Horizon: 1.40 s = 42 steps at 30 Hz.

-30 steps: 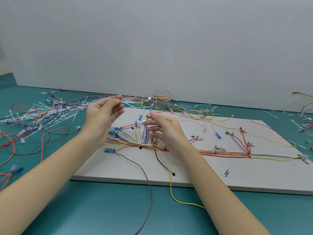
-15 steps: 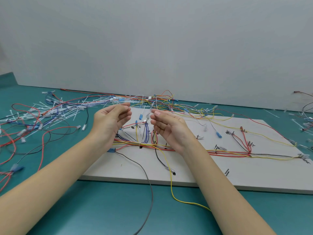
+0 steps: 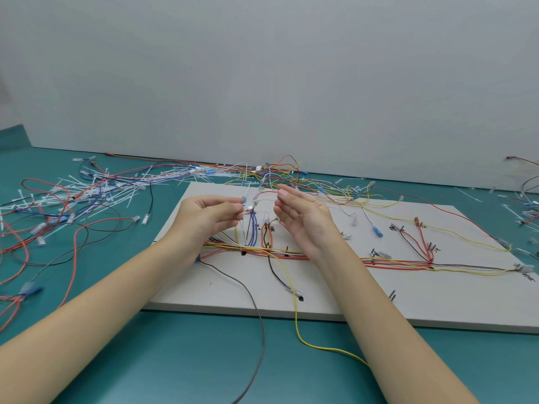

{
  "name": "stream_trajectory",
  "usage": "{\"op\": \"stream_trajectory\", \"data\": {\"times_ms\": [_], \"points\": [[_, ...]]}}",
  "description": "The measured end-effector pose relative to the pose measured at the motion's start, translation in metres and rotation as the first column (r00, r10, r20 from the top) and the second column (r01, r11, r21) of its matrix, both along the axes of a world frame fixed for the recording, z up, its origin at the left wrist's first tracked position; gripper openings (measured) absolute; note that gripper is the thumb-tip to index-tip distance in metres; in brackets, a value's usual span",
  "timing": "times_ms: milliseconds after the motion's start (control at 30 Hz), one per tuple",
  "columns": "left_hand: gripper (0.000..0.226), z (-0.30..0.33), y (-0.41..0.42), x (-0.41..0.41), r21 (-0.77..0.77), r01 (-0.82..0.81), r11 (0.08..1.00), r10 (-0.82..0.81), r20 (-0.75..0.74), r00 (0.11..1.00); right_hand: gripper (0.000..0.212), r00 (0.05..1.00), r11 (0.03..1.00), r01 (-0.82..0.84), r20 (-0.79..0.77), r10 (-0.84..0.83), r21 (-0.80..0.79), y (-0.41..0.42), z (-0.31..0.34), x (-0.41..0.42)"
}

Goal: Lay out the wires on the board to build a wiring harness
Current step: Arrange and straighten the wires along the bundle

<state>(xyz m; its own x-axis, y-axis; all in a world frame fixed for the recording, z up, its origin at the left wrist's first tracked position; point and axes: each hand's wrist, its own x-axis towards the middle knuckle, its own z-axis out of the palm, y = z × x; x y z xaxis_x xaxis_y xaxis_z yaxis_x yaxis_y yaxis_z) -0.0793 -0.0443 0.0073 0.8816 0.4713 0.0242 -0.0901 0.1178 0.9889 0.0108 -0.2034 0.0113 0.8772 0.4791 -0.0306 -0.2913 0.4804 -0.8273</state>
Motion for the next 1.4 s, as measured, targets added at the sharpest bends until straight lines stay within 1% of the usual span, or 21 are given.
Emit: {"op": "stream_trajectory", "data": {"times_ms": [100,167,233,300,400,533,667,767,867,933,1033,1100,1167,1200,1233,1300,1367,1400], "points": [[0.01,-0.001,-0.002,0.0,0.205,0.007,0.979,-0.003,-0.017,1.0,0.015,0.999,1.0,0.026,-0.027,-0.025,0.014,0.0,0.0,0.0],[0.008,-0.002,-0.003,0.0,0.311,0.004,0.95,0.0,-0.012,1.0,0.015,0.999,0.999,0.032,-0.036,-0.031,0.017,0.0,0.0,0.0],[0.005,-0.002,-0.004,0.0,0.406,-0.02,0.914,0.013,0.02,1.0,0.014,0.999,0.999,0.029,-0.041,-0.028,0.019,0.0,0.001,0.0],[0.005,-0.003,-0.005,-0.001,0.457,-0.044,0.888,0.015,0.067,0.998,0.013,0.998,0.999,0.02,-0.055,-0.018,0.035,-0.001,0.002,-0.001],[0.01,-0.002,-0.005,-0.002,0.467,-0.101,0.878,0.043,0.134,0.99,0.014,0.997,0.998,0.009,-0.083,-0.003,0.07,-0.002,0.003,0.0],[0.016,0.002,-0.005,-0.005,0.484,-0.177,0.857,0.073,0.225,0.972,0.013,0.997,0.998,0.02,-0.078,-0.016,0.062,-0.002,0.004,-0.002],[0.015,0.003,-0.01,-0.007,0.519,-0.198,0.832,0.072,0.252,0.965,0.014,0.997,0.996,-0.001,-0.077,0.008,0.086,-0.002,0.006,-0.003],[0.012,0.001,-0.017,-0.007,0.477,-0.188,0.859,0.073,0.25,0.966,0.013,0.997,0.994,-0.057,-0.046,0.062,0.089,0.0,0.008,-0.006],[0.012,0.001,-0.02,-0.005,0.404,-0.154,0.902,0.058,0.241,0.969,0.009,0.994,0.994,-0.105,-0.006,0.105,0.043,0.003,0.006,-0.011],[0.011,0.0,-0.022,-0.005,0.367,-0.142,0.919,0.055,0.239,0.97,0.01,0.991,0.992,-0.128,0.033,0.128,-0.019,0.005,0.005,-0.013],[0.007,-0.002,-0.022,-0.005,0.357,-0.126,0.926,0.045,0.227,0.973,0.007,0.989,0.987,-0.108,0.091,0.119,-0.119,0.005,0.005,-0.015],[0.006,-0.005,-0.021,-0.003,0.385,-0.115,0.916,0.037,0.204,0.978,0.003,0.988,0.983,-0.067,0.126,0.089,-0.174,0.004,0.005,-0.013],[0.014,-0.01,-0.02,-0.001,0.483,-0.142,0.864,0.06,0.18,0.982,0.002,0.987,0.976,-0.004,0.158,0.039,-0.216,0.0,0.006,-0.01],[0.021,-0.014,-0.019,-0.001,0.559,-0.162,0.813,0.071,0.182,0.981,0.002,0.984,0.972,0.041,0.177,0.001,-0.233,-0.002,0.006,-0.008],[0.025,-0.016,-0.019,-0.001,0.65,-0.18,0.739,0.065,0.197,0.978,0.004,0.977,0.962,0.1,0.208,-0.047,-0.253,-0.005,0.006,-0.005],[0.03,-0.02,-0.017,-0.002,0.821,-0.199,0.535,0.002,0.234,0.972,0.007,0.946,0.925,0.229,0.295,-0.138,-0.303,-0.009,0.005,0.001],[0.028,-0.024,-0.014,-0.001,0.925,-0.19,0.33,-0.055,0.219,0.974,0.007,0.906,0.872,0.328,0.381,-0.181,-0.364,-0.013,0.003,0.007],[0.024,-0.027,-0.012,0.0,0.951,-0.171,0.257,-0.068,0.194,0.979,0.009,0.891,0.844,0.359,0.415,-0.182,-0.399,-0.015,0.001,0.009]]}}
